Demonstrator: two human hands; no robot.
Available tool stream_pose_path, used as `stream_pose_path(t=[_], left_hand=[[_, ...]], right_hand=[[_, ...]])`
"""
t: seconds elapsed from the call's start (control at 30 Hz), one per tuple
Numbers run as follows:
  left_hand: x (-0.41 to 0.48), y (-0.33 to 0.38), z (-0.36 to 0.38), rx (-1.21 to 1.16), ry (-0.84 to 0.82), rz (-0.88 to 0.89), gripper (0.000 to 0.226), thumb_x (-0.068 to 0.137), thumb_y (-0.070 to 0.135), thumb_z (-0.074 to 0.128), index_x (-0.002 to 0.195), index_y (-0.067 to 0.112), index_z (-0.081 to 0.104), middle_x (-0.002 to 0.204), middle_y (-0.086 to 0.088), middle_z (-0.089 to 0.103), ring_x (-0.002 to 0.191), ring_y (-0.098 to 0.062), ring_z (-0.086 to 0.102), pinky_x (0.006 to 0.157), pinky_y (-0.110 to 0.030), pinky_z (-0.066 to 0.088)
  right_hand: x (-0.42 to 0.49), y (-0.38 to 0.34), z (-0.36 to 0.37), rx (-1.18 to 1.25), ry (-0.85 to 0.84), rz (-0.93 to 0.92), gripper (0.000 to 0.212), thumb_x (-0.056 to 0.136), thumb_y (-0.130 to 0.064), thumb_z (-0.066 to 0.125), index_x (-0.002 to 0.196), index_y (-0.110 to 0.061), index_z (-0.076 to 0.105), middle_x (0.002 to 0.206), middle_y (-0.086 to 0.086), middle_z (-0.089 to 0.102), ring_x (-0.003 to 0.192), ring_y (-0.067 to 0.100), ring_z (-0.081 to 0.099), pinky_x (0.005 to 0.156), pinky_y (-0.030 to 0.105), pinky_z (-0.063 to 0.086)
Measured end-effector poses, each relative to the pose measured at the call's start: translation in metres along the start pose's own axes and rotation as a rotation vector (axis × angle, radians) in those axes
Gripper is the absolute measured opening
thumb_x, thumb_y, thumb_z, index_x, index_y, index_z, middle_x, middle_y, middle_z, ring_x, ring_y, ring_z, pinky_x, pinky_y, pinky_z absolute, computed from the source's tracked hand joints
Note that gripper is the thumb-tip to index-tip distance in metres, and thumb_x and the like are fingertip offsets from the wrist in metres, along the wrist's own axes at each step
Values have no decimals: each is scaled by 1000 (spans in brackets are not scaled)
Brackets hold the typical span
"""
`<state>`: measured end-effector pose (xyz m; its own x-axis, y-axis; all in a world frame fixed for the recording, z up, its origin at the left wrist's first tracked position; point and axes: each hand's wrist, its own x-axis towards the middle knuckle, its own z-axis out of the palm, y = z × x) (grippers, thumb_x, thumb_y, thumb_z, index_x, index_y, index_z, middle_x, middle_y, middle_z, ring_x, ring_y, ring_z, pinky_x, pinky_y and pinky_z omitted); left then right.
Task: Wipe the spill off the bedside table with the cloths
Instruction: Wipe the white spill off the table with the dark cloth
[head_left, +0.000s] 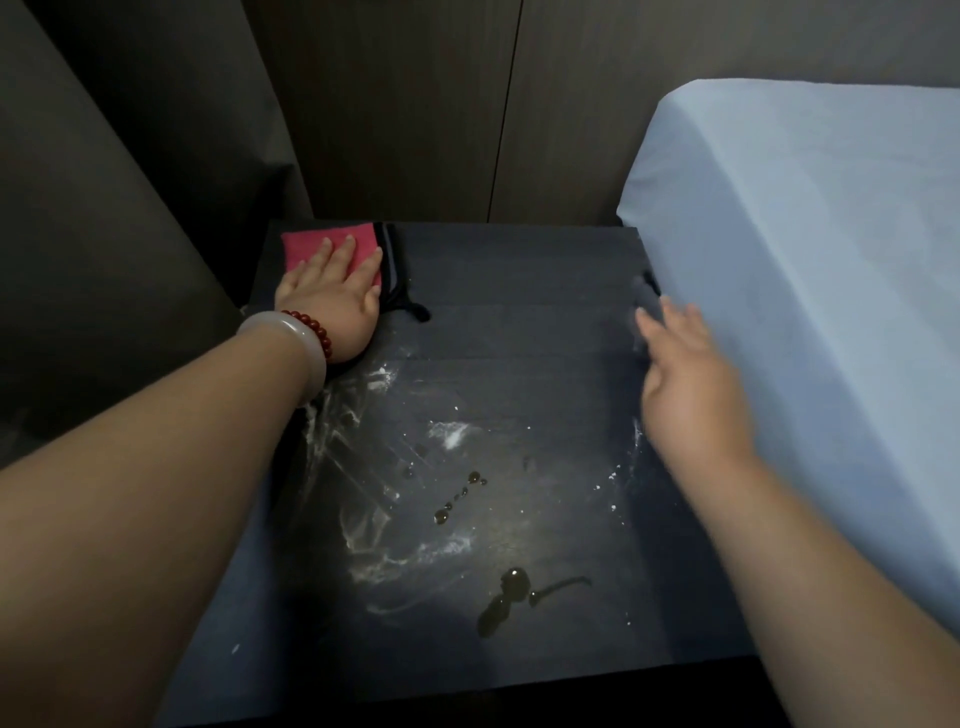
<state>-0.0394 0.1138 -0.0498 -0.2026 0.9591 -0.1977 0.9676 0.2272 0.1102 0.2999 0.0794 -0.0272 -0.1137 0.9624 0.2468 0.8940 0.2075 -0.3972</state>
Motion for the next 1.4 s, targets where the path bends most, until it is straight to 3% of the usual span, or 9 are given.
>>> stream_pose_path(t=[0.13,0.3,0.4,0.57,0.7,0.97,1.13,1.27,1.4], left_hand=[[0,-1,1,2,13,7,53,101,39,19,152,36,6,162,3,-5,147,-17,-7,118,-40,0],[0,0,0,7,5,6,53,101,40,19,152,36,5,162,3,-6,147,-17,-7,119,-41,1],[-1,0,-1,3,-9,-2,53,101,40,19,152,36,4,162,3,-7,147,-17,-8,119,-41,1],[0,0,-1,-2,-6,-3,53,101,40,18,152,36,5,162,3,-6,147,-17,-7,119,-41,0],[-1,0,0,-6,-3,-10,53,101,40,18,152,36,5,162,4,-6,147,-17,-8,118,-41,0],[-3,2,-1,-10,3,-16,53,101,39,19,152,36,6,162,4,-5,147,-17,-7,118,-40,0],[-1,1,-1,-3,-2,-10,53,101,40,19,152,35,5,162,3,-5,147,-19,-6,118,-42,1],[0,2,-1,3,-3,-14,53,101,40,19,152,35,5,162,2,-4,148,-20,-6,118,-43,1],[0,1,1,5,22,-10,53,101,39,19,152,35,8,162,2,-3,148,-19,-5,118,-42,1]], right_hand=[[4,13,22,-57,-197,72,48,91,1,41,136,-14,49,152,12,30,142,36,20,115,41,17],[-67,-55,44,109,-229,-100,57,77,-1,37,130,-13,56,145,11,43,137,31,32,114,41,21],[-96,-93,46,187,-323,-224,60,81,9,43,133,-18,53,148,1,40,140,19,28,116,36,20],[-71,-51,11,154,-129,-70,55,82,3,39,130,-16,56,143,5,46,136,21,36,114,32,23],[-65,-15,12,25,-163,124,52,85,8,43,130,-13,55,149,9,36,140,34,26,117,46,17],[-130,-114,41,160,-278,-245,62,68,15,60,124,-12,61,141,7,49,133,29,42,106,49,36],[-97,-47,-4,60,-55,-115,53,80,3,34,122,-9,63,141,7,48,134,28,39,110,41,34],[-95,-3,-6,-43,-123,110,49,83,8,47,127,-11,58,148,9,39,138,43,25,107,59,31],[-122,-39,24,145,-125,27,52,80,-3,33,120,-13,65,142,1,45,137,29,32,114,50,25]])
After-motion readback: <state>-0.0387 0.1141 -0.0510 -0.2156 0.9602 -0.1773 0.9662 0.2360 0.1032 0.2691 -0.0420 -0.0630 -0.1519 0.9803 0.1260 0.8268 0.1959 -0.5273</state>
